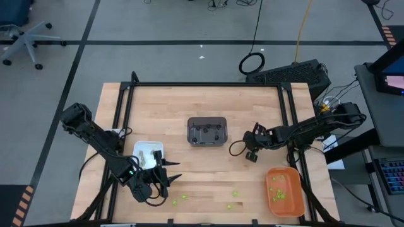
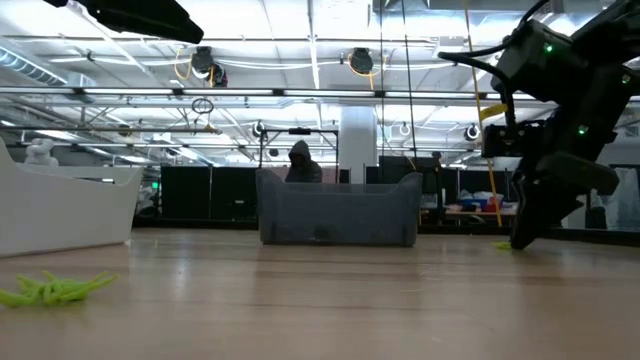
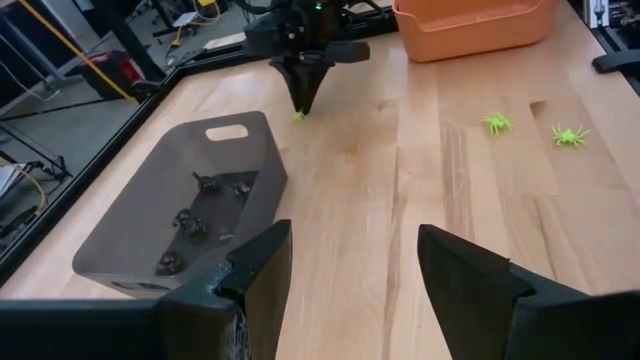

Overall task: Sort Halloween decoration
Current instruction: Put the green spider toy into the orange bin

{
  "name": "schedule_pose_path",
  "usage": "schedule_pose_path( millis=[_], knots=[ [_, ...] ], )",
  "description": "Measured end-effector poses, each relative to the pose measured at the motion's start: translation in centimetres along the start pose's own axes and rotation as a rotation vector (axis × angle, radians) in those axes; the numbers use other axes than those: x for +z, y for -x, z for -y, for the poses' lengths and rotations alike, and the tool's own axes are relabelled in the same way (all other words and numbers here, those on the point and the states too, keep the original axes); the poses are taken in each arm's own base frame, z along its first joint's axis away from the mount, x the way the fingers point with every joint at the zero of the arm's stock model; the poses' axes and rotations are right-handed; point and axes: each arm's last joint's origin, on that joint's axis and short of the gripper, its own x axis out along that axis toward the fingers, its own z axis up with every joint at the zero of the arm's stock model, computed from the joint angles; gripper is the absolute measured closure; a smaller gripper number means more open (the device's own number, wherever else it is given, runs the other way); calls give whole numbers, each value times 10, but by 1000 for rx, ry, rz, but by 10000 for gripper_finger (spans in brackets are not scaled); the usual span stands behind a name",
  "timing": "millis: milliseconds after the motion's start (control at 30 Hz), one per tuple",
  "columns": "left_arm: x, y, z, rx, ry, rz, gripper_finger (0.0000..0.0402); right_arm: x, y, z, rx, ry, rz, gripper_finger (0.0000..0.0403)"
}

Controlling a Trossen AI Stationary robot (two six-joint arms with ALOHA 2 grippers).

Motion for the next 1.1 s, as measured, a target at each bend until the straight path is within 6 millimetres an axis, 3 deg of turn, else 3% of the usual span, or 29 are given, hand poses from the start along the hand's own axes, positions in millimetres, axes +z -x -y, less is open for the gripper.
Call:
schedule_pose_path(
  millis=[367,700,933,1100],
  knots=[
    [0,0,0,0,1,0,187,7,6,-18,123,-2,58,403],
    [0,0,0,1,-3,-1,187,20,40,-66,339,-44,101,403],
    [0,0,0,0,1,-1,187,9,52,-85,348,-78,138,403],
    [0,0,0,-5,5,-2,187,6,62,-97,456,-70,159,403]
  ],
)
